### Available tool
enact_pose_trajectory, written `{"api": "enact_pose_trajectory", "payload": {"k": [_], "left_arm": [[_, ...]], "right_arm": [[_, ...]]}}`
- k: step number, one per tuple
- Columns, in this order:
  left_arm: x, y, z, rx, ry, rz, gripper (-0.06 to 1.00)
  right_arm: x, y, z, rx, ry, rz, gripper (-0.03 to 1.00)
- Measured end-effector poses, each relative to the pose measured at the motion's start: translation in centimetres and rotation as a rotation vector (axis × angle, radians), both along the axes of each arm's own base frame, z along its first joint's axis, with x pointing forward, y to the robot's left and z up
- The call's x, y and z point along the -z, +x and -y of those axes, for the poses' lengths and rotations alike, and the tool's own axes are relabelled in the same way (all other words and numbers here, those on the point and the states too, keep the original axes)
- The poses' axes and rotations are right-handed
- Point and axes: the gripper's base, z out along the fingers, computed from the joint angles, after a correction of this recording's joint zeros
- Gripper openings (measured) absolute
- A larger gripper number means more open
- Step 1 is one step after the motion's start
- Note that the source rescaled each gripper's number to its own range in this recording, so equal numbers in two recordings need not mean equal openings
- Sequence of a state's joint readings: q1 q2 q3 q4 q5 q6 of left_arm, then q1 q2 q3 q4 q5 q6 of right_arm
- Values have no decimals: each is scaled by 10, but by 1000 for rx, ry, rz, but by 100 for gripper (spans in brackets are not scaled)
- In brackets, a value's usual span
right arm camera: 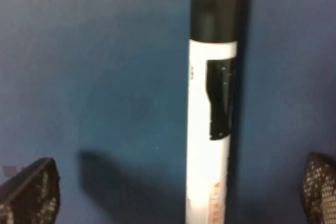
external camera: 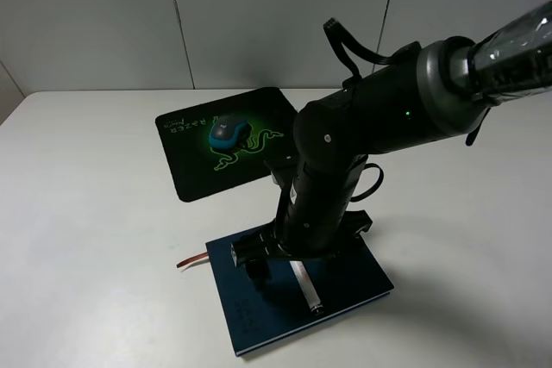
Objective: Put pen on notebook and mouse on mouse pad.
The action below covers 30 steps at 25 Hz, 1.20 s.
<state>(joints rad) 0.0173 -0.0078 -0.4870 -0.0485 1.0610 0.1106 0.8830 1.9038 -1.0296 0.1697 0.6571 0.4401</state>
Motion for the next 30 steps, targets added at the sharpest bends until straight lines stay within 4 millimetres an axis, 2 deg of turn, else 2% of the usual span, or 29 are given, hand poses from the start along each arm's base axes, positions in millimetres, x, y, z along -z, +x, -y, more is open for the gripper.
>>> {"api": "enact_pose_trajectory", "payload": {"k": [5,12,18,23,30], "left_arm": [[0,0,0,0,0,0,100],[0,0,0,0,0,0,100],[0,0,0,0,0,0,100],[0,0,0,0,0,0,100],[0,0,0,0,0,0,100]], "right_arm": [[-9,2,-1,-17,-3,7,100],[-44,10,-4,-85,-29,70,100],[-81,13,-1,-118,-39,127,100],[-112,5,12,-133,-55,156,100],[-156,-16,41,-140,-89,165,100]]}}
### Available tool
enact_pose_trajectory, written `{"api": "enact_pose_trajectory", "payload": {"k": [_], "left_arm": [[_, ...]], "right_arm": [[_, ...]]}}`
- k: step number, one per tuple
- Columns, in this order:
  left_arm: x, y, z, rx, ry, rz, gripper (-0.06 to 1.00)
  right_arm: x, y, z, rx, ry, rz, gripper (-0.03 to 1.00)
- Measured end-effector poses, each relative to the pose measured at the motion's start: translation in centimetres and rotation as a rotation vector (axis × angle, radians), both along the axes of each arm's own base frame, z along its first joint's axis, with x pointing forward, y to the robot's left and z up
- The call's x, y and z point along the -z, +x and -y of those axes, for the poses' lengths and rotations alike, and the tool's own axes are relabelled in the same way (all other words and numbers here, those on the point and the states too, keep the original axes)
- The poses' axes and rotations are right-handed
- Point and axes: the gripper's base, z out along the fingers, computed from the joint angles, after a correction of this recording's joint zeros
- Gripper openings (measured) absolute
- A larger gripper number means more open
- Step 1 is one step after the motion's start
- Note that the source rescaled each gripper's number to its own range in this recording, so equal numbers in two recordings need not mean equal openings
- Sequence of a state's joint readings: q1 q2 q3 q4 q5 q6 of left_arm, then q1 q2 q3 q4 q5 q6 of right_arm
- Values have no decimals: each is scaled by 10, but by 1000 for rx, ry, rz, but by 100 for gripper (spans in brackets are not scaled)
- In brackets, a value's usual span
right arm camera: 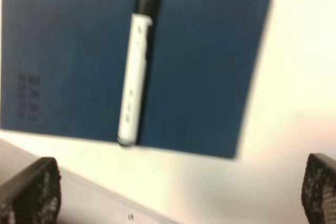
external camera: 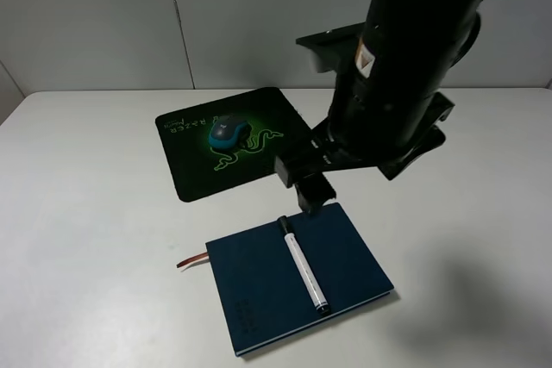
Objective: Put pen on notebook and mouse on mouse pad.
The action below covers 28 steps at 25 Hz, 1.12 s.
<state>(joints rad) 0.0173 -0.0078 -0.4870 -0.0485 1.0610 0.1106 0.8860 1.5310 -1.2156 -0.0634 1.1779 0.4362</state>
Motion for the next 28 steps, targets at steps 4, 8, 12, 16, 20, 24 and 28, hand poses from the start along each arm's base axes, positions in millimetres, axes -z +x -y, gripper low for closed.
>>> {"api": "enact_pose_trajectory", "payload": {"k": [4,8,12,16,20,24,28], "left_arm": [[0,0,0,0,0,0,100],[0,0,0,0,0,0,100],[0,0,0,0,0,0,100],[0,0,0,0,0,0,100],[0,0,0,0,0,0,100],[0,0,0,0,0,0,100],[0,0,0,0,0,0,100]], "right_arm": [[-27,-12,15,-55,40,47,100],[-52,-30,31,-141,121,93,100],[-60,-49,48,-207,174,104,100],[-58,-67,69,-244,186,117,100],[-50,-85,91,-256,192,128,100],[-43,-102,112,-256,209,146,100],[-33,-118,131,-256,227,165,100]]}}
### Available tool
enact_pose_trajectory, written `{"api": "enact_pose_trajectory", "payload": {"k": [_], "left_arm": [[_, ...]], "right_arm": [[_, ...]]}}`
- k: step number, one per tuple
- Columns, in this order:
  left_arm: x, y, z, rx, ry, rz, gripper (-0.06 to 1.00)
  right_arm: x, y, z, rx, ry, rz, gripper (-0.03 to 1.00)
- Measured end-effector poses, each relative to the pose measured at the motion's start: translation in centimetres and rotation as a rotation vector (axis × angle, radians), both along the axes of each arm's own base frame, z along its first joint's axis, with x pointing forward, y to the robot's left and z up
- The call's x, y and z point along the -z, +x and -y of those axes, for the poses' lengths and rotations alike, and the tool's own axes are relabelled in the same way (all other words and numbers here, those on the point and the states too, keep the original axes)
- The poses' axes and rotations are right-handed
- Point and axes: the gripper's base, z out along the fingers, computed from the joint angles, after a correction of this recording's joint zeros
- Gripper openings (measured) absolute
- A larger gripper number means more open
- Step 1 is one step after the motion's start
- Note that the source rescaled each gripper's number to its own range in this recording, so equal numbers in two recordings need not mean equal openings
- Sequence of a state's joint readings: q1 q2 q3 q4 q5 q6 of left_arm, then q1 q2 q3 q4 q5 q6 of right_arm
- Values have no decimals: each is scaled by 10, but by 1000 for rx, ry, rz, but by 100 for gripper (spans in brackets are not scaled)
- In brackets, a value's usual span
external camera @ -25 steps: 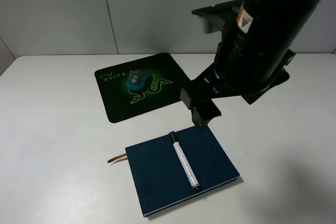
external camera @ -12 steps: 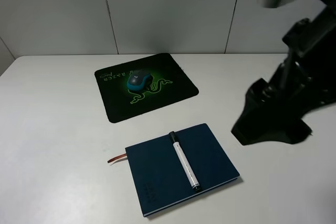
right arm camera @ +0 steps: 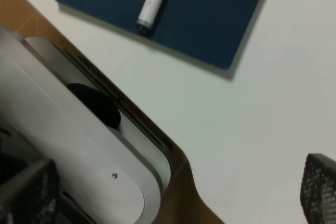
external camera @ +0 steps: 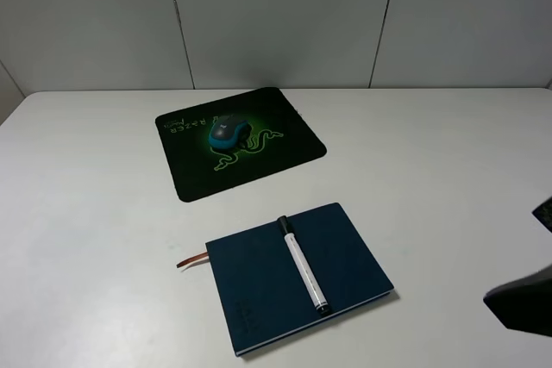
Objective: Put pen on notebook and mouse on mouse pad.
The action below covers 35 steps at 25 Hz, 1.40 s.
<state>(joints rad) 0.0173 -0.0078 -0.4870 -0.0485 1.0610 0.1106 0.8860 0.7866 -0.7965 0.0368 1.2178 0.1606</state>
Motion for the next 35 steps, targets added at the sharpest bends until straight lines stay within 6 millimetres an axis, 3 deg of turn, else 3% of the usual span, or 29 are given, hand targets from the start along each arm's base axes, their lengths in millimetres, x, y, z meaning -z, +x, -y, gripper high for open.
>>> {"api": "enact_pose_trajectory", "payload": {"k": [8,17,24,30,35], "left_arm": [[0,0,0,0,0,0,100],[0,0,0,-1,1,1,100],[0,0,0,-1,1,1,100],[0,0,0,-1,1,1,100],[0,0,0,-1,1,1,100]], "right_arm": [[14,-28,40,35,78,97,100],[27,-42,75,387,182,265,100],[29,-62,88,572,221,482,100],[34,-79,92,625,203,618,100],[36,-77,91,623,177,671,100]]}}
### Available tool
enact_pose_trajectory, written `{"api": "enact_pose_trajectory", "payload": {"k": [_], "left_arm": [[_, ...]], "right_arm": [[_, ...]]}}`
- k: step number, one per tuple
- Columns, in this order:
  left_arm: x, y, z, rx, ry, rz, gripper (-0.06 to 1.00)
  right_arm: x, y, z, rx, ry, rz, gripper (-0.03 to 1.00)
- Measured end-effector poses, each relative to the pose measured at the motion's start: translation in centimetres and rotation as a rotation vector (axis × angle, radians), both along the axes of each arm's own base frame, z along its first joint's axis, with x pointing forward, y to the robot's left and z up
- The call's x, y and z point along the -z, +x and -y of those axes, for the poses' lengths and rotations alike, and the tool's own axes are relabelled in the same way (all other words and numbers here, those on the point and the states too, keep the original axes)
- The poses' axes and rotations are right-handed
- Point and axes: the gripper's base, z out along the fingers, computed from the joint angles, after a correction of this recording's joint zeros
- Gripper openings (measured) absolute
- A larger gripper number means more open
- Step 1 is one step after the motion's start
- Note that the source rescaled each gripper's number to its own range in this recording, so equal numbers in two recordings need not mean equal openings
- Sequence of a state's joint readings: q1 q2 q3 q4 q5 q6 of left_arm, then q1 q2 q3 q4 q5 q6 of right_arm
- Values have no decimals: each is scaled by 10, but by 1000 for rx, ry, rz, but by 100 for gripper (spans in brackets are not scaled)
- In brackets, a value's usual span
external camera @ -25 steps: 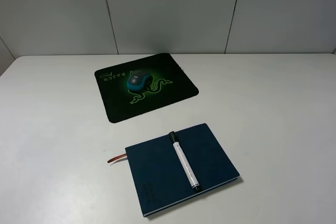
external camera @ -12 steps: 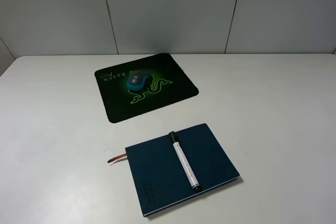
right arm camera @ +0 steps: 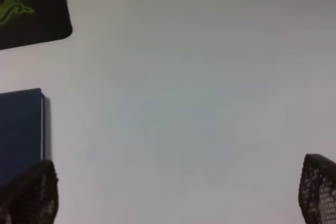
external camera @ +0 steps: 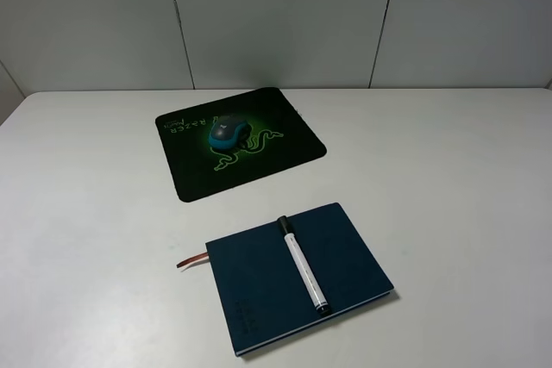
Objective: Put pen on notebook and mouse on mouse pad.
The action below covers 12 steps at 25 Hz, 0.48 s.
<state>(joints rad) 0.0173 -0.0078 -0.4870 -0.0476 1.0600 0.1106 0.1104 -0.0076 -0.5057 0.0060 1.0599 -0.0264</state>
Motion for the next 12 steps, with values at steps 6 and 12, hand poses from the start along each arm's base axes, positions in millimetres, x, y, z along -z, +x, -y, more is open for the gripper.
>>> {"api": "enact_pose_trajectory", "payload": {"k": [6,12], "left_arm": [[0,0,0,0,0,0,100],[0,0,0,0,0,0,100]], "right_arm": [[2,3,0,0,1,10,100],[2,3,0,0,1,10,100]]}}
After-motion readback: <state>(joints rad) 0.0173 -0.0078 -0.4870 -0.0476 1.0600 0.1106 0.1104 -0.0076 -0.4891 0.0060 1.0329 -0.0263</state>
